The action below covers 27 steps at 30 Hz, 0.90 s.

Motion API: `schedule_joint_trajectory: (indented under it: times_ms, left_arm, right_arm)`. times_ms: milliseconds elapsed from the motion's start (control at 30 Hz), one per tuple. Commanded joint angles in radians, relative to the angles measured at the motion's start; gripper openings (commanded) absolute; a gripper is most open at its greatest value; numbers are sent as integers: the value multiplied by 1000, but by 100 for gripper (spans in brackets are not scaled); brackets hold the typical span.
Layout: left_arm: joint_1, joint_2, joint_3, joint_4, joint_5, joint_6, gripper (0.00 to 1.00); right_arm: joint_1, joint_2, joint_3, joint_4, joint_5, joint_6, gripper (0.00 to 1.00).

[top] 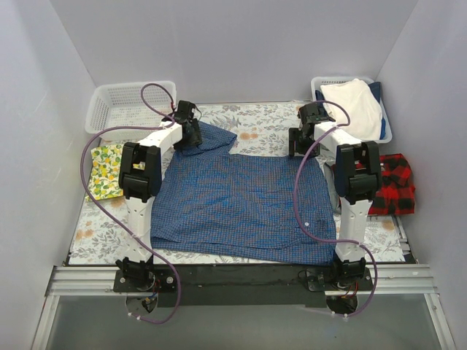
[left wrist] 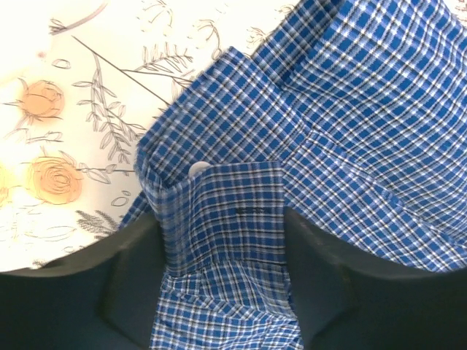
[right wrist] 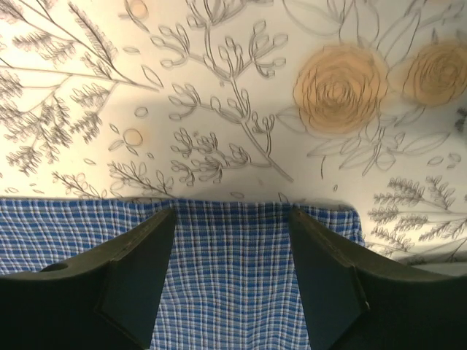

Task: Fold and stack the long sleeve shirts
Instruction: Fold the shirt

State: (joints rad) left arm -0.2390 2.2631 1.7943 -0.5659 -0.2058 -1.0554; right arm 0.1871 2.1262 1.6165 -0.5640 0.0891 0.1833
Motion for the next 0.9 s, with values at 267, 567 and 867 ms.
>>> schedule_joint_trajectory:
  times_ms: [267, 567, 867]
  left_arm:
    - [-25, 12, -67, 14, -18, 63, 19]
    - [-40, -10, -35, -5, -66, 74, 0]
    - [-40, -141, -62, -32, -124, 46, 0]
  right_arm:
    - [-11, 48, -7, 6, 4, -16, 45]
    - [-3, -5, 6, 4, 0, -10, 1]
    - [-2, -123, 29, 6, -25, -4, 1]
